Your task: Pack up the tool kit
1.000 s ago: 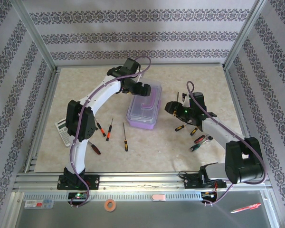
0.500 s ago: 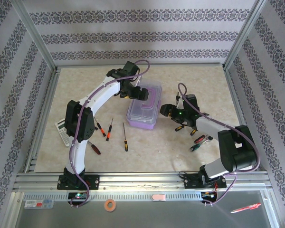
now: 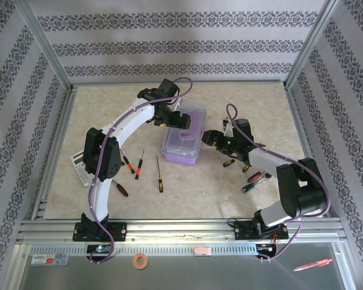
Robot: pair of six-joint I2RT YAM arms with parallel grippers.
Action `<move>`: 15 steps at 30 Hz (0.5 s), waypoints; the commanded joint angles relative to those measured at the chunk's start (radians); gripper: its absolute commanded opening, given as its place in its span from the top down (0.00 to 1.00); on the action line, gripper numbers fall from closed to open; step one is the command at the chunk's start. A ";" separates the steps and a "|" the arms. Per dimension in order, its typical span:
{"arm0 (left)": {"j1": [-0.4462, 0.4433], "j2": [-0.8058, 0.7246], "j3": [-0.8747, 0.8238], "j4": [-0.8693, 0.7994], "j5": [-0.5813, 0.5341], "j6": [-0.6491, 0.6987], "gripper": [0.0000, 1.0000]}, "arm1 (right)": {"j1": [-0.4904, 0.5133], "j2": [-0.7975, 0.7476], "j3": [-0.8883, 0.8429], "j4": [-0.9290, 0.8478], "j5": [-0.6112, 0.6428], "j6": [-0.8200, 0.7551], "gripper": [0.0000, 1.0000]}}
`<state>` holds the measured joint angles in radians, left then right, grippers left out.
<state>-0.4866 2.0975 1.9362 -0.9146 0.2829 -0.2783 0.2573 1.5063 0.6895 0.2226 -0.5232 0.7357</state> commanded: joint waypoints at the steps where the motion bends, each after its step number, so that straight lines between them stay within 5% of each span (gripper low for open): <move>1: -0.014 0.015 -0.028 -0.027 -0.018 -0.019 0.09 | -0.018 0.021 -0.016 0.044 -0.047 0.024 0.27; 9: -0.002 0.019 -0.125 0.042 -0.033 -0.024 0.21 | -0.065 0.086 -0.021 0.160 -0.131 0.094 0.26; 15: 0.029 -0.021 -0.230 0.154 0.071 -0.037 0.26 | -0.088 0.143 -0.031 0.310 -0.161 0.201 0.25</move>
<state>-0.4789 2.0388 1.7897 -0.7879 0.2939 -0.3103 0.1848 1.6207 0.6762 0.3985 -0.6437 0.8581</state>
